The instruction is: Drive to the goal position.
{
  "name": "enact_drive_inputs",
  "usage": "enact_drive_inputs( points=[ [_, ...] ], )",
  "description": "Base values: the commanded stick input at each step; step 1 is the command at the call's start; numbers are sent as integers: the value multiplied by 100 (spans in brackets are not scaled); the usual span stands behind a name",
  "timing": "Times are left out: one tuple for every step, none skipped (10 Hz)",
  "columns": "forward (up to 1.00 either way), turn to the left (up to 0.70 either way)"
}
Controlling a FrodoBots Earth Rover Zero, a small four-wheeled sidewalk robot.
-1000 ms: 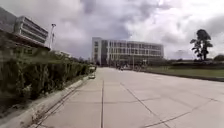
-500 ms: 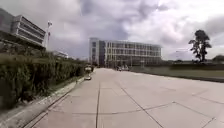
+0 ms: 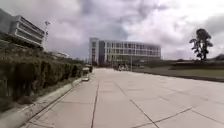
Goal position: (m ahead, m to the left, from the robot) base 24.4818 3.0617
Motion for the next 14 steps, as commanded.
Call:
enact_drive_inputs(
  points=[
    [70,0],
    [70,0],
    [70,0],
    [70,0],
    [70,0],
    [70,0],
    [70,0],
    [70,0],
    [70,0],
    [70,0],
    [70,0],
    [70,0],
    [70,0],
    [70,0]
  ],
)
